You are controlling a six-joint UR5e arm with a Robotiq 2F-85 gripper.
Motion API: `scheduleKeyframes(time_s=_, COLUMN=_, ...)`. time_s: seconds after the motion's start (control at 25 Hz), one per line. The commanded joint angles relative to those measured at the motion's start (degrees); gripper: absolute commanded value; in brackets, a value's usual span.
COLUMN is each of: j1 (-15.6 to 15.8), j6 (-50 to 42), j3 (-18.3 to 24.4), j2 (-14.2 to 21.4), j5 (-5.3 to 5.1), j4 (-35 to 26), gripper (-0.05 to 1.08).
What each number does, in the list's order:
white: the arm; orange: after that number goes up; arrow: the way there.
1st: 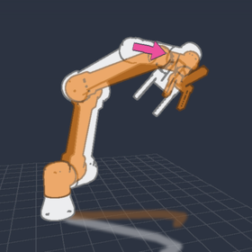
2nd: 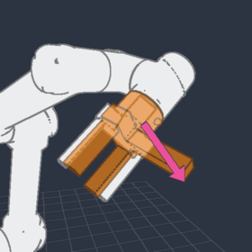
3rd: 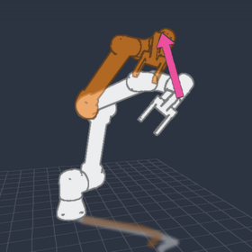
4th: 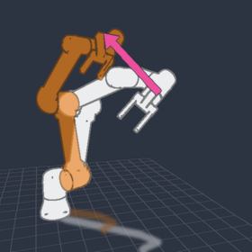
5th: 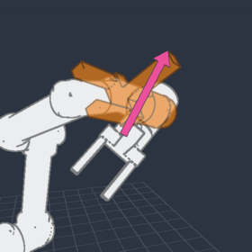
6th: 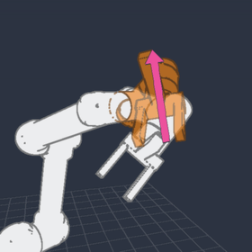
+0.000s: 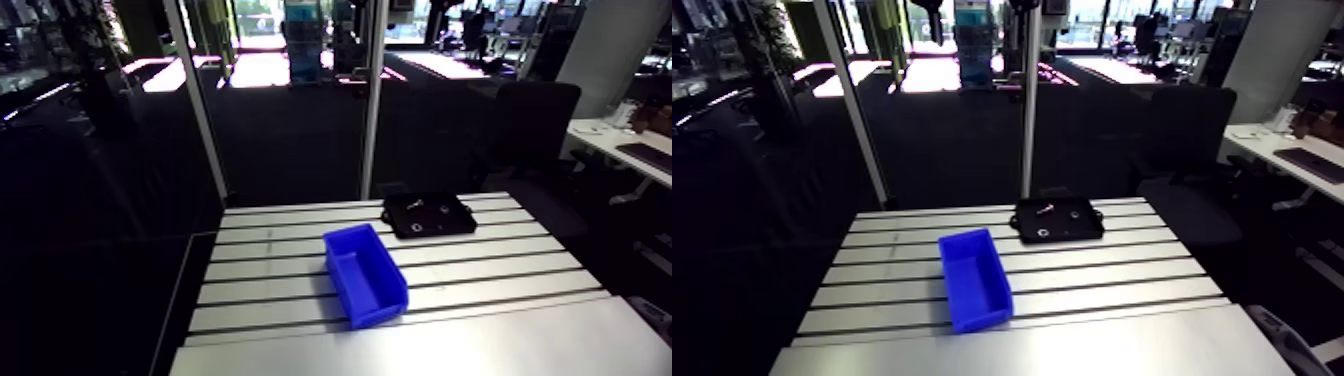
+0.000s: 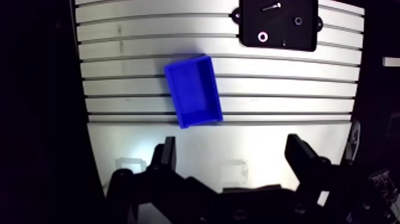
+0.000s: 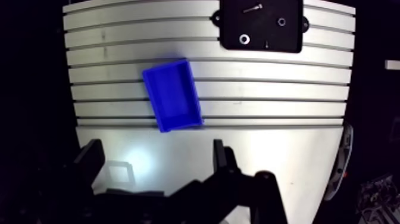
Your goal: Pick up the M10 bolt from the tray and put it into the blue bin.
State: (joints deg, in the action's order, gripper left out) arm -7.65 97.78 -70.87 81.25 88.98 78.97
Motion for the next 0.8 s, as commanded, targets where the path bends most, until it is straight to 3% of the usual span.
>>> scheduleKeyframes(time_s=0.04, j1=-0.53, j6=-7.74, j3=-1.76, j2=1.23, j5=-0.52, j4=-0.71, gripper=0.01)
scheduleKeyframes(time_s=0.52, j1=-0.61, j6=-7.74, j3=-1.59, j2=1.06, j5=-0.09, j4=-0.71, gripper=0.01)
scheduleKeyframes(time_s=0.8, j1=-0.53, j6=-10.11, j3=-1.32, j2=0.35, j5=-0.35, j4=-0.44, gripper=0.01)
